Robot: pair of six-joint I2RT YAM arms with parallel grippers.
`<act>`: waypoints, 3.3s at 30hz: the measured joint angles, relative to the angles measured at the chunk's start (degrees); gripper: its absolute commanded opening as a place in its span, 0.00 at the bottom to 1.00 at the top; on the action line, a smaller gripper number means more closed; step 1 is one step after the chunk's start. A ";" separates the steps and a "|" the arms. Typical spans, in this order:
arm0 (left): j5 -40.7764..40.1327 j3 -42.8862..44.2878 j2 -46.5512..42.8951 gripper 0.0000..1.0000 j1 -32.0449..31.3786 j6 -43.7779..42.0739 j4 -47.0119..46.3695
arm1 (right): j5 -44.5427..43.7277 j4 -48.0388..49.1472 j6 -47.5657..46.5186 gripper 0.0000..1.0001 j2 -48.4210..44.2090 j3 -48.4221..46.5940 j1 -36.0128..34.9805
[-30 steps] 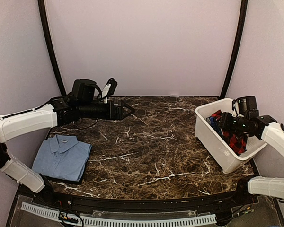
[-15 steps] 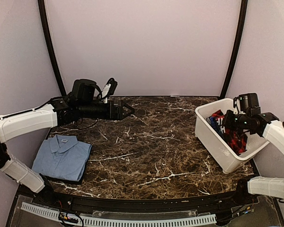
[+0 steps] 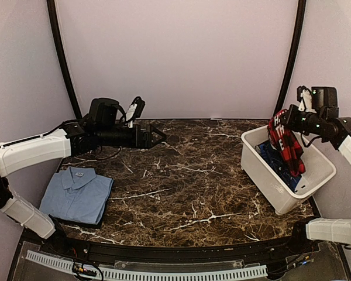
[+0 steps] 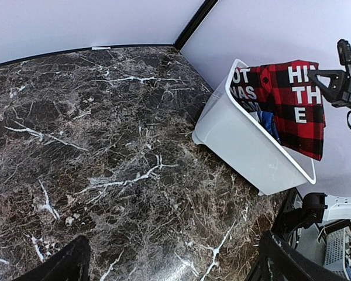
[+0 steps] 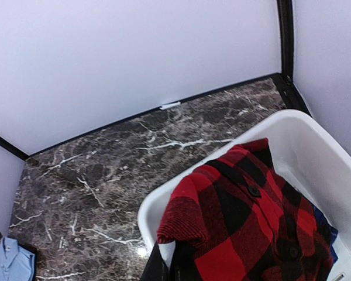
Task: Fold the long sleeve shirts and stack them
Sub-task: Pick up the square-folded shirt from the bin, then place the square-folded shirt at the center of the board, then flatten out the square-folded shirt at the center of the board.
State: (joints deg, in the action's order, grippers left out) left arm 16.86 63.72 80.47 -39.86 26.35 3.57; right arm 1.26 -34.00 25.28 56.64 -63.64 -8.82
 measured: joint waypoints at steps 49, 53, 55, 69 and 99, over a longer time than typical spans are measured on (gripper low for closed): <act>-2.21 -2.36 1.03 0.99 0.00 1.51 2.45 | 6.08 15.28 8.87 0.00 36.52 -9.18 -34.38; -0.98 -2.89 3.65 0.99 0.00 3.08 2.01 | 7.50 18.32 9.79 0.00 37.48 -9.73 -37.46; -0.44 -3.34 4.55 0.99 0.00 3.96 1.86 | 7.98 19.41 10.05 0.00 38.07 -10.27 -38.45; 2.45 -7.45 6.82 0.95 0.00 8.76 -1.36 | 8.22 23.96 12.37 0.51 38.36 -6.29 -39.10; 3.28 -10.64 7.41 0.80 0.09 10.93 -0.92 | -8.96 13.40 9.25 0.65 34.69 4.79 -49.48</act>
State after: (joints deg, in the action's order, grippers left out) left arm 20.14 53.08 87.88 -39.77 37.28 2.66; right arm -7.70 -20.60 34.52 91.33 -58.85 -58.30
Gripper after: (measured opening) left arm 0.799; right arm 0.649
